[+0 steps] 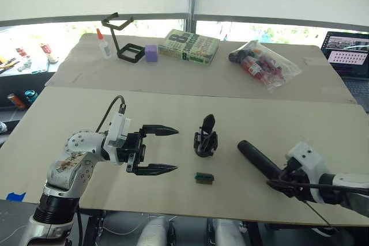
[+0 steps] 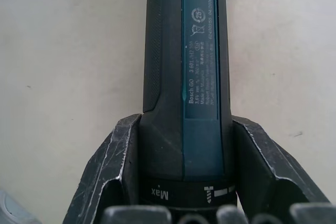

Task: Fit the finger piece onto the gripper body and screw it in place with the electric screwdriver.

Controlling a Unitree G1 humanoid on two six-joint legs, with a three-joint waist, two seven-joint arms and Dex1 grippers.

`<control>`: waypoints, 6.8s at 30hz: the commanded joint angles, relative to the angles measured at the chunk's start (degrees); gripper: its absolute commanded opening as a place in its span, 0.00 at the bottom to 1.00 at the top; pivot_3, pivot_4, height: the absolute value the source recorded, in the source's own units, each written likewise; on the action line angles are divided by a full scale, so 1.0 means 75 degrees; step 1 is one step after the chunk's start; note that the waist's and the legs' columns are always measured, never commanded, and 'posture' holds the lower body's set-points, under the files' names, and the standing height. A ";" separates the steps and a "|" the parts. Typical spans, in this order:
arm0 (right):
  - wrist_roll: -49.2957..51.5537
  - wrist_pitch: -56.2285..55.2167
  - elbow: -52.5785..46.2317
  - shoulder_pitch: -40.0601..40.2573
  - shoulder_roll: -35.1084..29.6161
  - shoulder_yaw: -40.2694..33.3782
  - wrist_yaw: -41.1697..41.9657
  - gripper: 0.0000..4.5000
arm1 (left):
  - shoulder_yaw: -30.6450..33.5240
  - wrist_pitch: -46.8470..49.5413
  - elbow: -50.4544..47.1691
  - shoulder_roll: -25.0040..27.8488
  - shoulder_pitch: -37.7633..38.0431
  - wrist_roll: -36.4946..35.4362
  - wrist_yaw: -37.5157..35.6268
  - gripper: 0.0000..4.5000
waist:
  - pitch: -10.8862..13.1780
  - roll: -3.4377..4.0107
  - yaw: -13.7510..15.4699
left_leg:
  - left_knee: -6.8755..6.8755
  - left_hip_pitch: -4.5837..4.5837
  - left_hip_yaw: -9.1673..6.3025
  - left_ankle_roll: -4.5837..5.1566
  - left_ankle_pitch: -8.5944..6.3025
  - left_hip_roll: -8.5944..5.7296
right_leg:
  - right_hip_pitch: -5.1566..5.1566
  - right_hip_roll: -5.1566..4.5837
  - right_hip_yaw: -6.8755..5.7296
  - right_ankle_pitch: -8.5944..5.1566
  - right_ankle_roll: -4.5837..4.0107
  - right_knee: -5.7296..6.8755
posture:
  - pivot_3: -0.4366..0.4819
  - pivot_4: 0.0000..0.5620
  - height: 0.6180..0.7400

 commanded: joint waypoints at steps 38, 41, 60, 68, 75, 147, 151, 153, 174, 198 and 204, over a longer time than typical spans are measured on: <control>0.2024 0.3500 0.1027 -0.5396 -0.1626 0.4366 -0.0775 0.99 | -0.0237 -0.0318 -0.0967 0.0158 0.0875 0.0208 -0.0047 1.00 | 0.0004 -0.0006 -0.0008 | 0.0002 -0.0022 -0.0005 0.0000 0.0000 0.0008 | -0.0019 -0.0006 -0.0010 -0.0001 -0.0017 -0.0004 | 0.48 0.27 1.00; 0.1719 0.3500 0.1107 -0.5389 -0.1522 0.4663 -0.0939 0.99 | -0.0253 -0.0323 -0.0993 0.0156 0.0879 0.0238 -0.0027 1.00 | 0.0004 -0.0006 -0.0016 | 0.0003 -0.0021 -0.0005 -0.0001 0.0001 0.0008 | -0.0019 -0.0006 -0.0012 0.0000 -0.0016 -0.0003 | 0.48 0.27 1.00; 0.1013 0.2887 0.0790 -0.4466 -0.2075 0.3504 -0.0148 0.43 | -0.0144 -0.0416 -0.0861 0.0148 0.0949 0.0117 -0.0096 1.00 | 0.0001 -0.0010 0.0021 | 0.0010 -0.0024 -0.0006 -0.0003 0.0002 0.0008 | -0.0013 -0.0009 -0.0019 0.0000 -0.0013 -0.0005 | 0.48 0.27 1.00; 0.2651 0.1082 0.0544 -0.2516 0.0110 -0.2858 0.1612 0.43 | 0.0033 -0.0380 -0.0047 0.0479 0.0515 0.0124 -0.0675 1.00 | 0.0006 -0.0013 -0.0007 | 0.0007 -0.0025 -0.0010 -0.0013 0.0008 0.0027 | -0.0009 0.0028 -0.0024 0.0001 -0.0010 -0.0004 | 0.48 0.27 1.00; 0.3681 -0.1029 -0.0675 -0.1936 0.2014 -0.4063 0.1636 0.43 | 0.0001 -0.1193 0.0924 0.0538 0.0519 0.0686 -0.1132 1.00 | 0.0008 -0.0013 -0.0001 | 0.0007 -0.0013 -0.0007 -0.0009 0.0005 0.0023 | -0.0004 0.0029 -0.0004 0.0001 -0.0009 0.0003 | 0.48 0.27 1.00; -0.0150 -0.7760 0.0495 -0.1483 0.3443 0.1712 0.3767 0.43 | -0.3297 -0.1802 0.1705 -0.1508 0.0706 0.3929 0.1526 1.00 | 0.0005 -0.0008 0.0002 | 0.0009 0.0023 -0.0005 0.0018 -0.0009 0.0004 | 0.0016 0.0002 0.0005 0.0006 -0.0021 0.0011 | 0.48 0.27 1.00; -0.0162 -0.7792 0.0516 -0.1479 0.3460 0.1721 0.3771 0.43 | -0.3339 -0.1848 0.1672 -0.1493 0.0838 0.3968 0.1560 1.00 | 0.0005 -0.0006 0.0000 | 0.0008 0.0026 -0.0005 0.0018 -0.0009 0.0004 | 0.0016 0.0001 0.0005 0.0006 -0.0021 0.0011 | 0.48 0.27 1.00; -0.0177 -0.7809 0.0524 -0.1484 0.3473 0.1741 0.3769 0.43 | -0.3361 -0.1844 0.1652 -0.1499 0.0878 0.3990 0.1574 1.00 | 0.0004 -0.0006 0.0002 | 0.0008 0.0026 -0.0005 0.0018 -0.0009 0.0004 | 0.0016 0.0001 0.0005 0.0006 -0.0021 0.0011 | 0.48 0.27 1.00; -0.0276 -0.7859 0.0583 -0.1649 0.3530 0.1932 0.3749 0.43 | -0.3318 -0.1388 0.1065 -0.1320 0.1003 0.3861 0.1634 1.00 | 0.0004 -0.0005 0.0000 | 0.0008 0.0026 -0.0005 0.0019 -0.0010 0.0006 | 0.0014 -0.0001 0.0005 0.0006 -0.0021 0.0011 | 0.48 0.27 1.00; -0.0224 -0.7733 0.0485 -0.1720 0.3207 0.1953 0.3871 0.43 | -0.3099 -0.1910 0.1825 -0.1576 0.0864 0.3950 0.1902 1.00 | 0.0001 0.0000 0.0024 | 0.0008 0.0060 -0.0006 0.0041 -0.0023 0.0005 | 0.0044 -0.0013 0.0004 0.0006 -0.0021 0.0010 | 0.48 0.27 1.00; -0.0395 -0.7814 0.0550 -0.1796 0.3162 0.1922 0.3845 0.43 | -0.3129 -0.1578 0.1433 -0.1599 0.0826 0.3908 0.2032 1.00 | 0.0000 0.0001 0.0023 | 0.0008 0.0061 -0.0007 0.0039 -0.0022 0.0006 | 0.0045 -0.0014 0.0005 0.0006 -0.0021 0.0010 | 0.48 0.27 1.00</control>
